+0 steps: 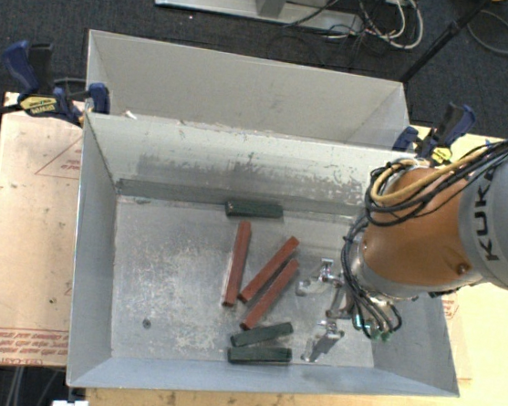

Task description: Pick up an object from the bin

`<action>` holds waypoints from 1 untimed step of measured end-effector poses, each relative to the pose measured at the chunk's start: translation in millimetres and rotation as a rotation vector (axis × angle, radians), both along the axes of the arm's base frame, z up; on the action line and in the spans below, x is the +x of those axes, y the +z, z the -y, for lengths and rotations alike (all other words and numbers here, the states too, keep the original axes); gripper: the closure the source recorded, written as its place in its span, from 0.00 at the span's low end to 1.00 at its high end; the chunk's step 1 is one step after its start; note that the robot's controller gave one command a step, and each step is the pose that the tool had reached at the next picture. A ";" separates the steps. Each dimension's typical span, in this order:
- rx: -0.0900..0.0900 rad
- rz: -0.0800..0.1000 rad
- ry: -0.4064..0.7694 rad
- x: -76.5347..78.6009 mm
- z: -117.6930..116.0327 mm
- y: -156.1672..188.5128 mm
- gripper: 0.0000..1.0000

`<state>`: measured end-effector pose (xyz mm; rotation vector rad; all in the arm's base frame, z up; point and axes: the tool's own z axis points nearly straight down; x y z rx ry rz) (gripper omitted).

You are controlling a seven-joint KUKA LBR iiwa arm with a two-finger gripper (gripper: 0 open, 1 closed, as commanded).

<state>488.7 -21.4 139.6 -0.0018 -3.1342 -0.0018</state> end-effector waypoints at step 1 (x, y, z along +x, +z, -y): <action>0.000 0.007 0.001 1.9 0.0 2.9 0.00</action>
Offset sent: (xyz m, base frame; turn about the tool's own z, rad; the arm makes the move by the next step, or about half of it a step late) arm 0.0489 0.0334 -0.0696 -0.1161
